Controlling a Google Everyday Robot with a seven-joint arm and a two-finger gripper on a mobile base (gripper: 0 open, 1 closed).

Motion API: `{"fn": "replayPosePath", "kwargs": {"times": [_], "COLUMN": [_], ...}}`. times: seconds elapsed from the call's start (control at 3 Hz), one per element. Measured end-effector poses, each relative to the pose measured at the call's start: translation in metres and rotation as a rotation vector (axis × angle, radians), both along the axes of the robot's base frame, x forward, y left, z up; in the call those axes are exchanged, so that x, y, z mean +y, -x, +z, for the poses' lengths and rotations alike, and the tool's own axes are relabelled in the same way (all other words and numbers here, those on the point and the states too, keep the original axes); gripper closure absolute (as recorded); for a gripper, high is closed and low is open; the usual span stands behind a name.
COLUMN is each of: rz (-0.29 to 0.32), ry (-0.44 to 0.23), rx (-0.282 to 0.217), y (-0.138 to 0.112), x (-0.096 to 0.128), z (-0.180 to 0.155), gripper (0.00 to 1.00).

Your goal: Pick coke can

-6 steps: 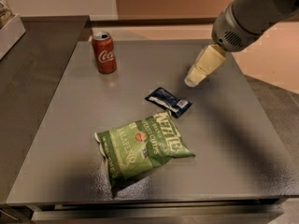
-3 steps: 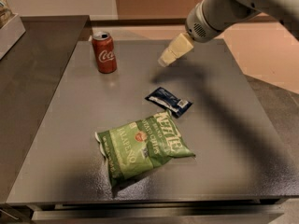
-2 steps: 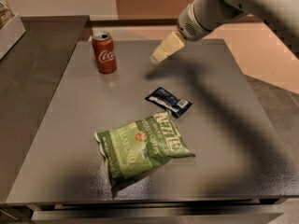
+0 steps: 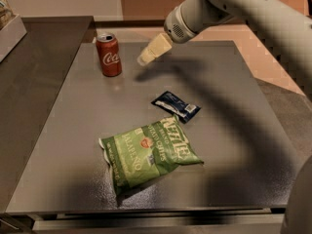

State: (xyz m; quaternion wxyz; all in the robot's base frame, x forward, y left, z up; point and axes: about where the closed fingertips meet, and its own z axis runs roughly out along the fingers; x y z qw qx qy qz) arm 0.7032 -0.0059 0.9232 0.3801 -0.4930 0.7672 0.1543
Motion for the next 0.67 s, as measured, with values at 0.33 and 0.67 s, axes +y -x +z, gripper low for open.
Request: {"fn": "replayPosePath", "kwargs": {"times": [0.33,0.67], "rz": [0.067,0.068], "ry": [-0.025,-0.025], "rx": [0.004,0.004], "y": [-0.003,-0.003], "x": [0.035,0.035], "z": [-0.0049,-0.005], "gripper": [0.0,0.0]}}
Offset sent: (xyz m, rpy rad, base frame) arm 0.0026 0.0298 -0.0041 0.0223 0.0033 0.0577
